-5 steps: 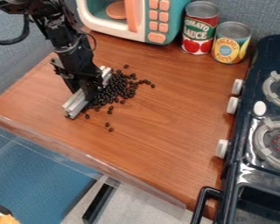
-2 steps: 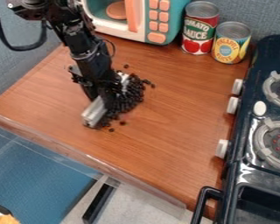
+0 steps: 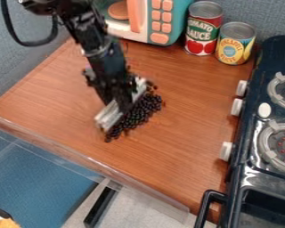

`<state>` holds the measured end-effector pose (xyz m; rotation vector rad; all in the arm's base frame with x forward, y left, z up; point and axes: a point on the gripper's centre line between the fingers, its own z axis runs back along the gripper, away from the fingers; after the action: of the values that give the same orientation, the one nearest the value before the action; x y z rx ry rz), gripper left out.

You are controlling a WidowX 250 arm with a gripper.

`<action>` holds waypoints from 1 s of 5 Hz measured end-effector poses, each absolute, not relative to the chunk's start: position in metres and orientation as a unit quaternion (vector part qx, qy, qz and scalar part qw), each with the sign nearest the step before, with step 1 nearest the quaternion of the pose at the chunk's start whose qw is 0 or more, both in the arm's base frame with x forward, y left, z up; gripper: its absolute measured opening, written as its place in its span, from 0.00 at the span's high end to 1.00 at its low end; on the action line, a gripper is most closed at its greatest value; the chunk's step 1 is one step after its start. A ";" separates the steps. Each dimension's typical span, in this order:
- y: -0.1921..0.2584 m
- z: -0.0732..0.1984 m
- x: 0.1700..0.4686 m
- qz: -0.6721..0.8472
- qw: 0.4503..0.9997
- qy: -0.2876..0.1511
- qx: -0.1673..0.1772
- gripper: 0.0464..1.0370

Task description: Sweep into pile

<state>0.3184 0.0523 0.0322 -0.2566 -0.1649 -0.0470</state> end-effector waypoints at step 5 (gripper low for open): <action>0.159 0.040 0.377 -0.022 0.995 -0.077 -0.057 0.68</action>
<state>0.3769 0.1590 0.0404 -0.1146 -0.1547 -0.0434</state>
